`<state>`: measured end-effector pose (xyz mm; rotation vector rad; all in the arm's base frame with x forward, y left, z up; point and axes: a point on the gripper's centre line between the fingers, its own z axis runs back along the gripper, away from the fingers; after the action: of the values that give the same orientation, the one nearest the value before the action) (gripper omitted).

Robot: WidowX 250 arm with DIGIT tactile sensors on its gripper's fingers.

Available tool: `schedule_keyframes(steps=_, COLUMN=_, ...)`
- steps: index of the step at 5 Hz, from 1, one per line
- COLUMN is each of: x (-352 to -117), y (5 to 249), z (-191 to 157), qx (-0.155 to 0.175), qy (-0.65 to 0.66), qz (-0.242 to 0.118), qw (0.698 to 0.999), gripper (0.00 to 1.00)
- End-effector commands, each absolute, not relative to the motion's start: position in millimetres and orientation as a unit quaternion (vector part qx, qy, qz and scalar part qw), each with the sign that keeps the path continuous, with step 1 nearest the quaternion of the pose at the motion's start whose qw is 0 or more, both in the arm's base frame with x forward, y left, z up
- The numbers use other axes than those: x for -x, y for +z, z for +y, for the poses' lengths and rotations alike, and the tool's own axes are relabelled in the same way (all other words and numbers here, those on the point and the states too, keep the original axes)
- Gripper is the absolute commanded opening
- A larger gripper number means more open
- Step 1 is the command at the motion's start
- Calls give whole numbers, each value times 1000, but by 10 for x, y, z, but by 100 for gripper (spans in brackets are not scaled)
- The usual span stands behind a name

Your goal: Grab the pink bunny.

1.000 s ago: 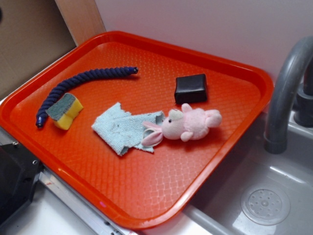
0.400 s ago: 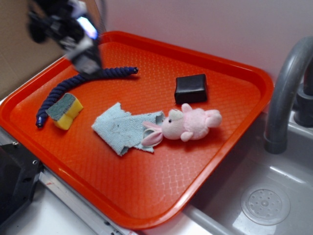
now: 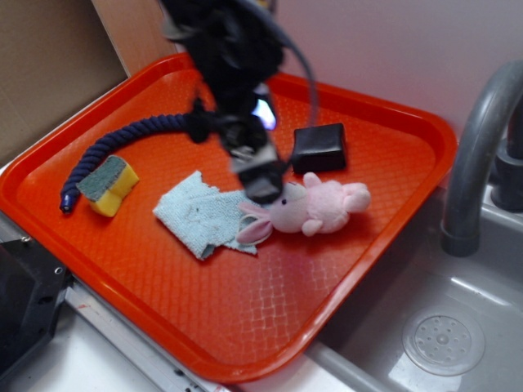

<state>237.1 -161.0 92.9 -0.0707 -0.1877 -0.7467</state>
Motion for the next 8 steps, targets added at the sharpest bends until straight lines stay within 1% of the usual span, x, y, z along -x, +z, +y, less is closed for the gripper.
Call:
schedule_keyframes(steps=1, x=-2458, y=669, z=-1850, qx=34, qy=-386, qz=-71, qw=919, gripper=100)
schedule_keyframes(steps=2, x=-2388, y=505, z=-1777, qx=18, qy=-394, qz=-49, qw=918, gripper=100)
schedule_keyframes(steps=3, x=-2358, y=394, z=-1676, qx=2, qy=-395, qz=-36, qw=918, gripper=100)
schedule_keyframes(steps=4, x=-2319, y=298, z=-1657, qx=0, qy=-399, qz=-21, qw=917, gripper=100)
schedule_keyframes(steps=5, x=-2316, y=247, z=-1653, qx=-7, qy=-398, qz=-18, qw=917, gripper=70)
schedule_keyframes(steps=6, x=-2339, y=204, z=-1652, qx=-6, qy=-399, qz=-16, qw=917, gripper=0)
schedule_keyframes(steps=7, x=-2331, y=242, z=-1636, qx=-7, qy=-397, qz=-17, qw=918, gripper=0)
schedule_keyframes(steps=8, x=-2327, y=620, z=-1496, qx=-34, qy=-355, qz=-23, qw=934, gripper=0)
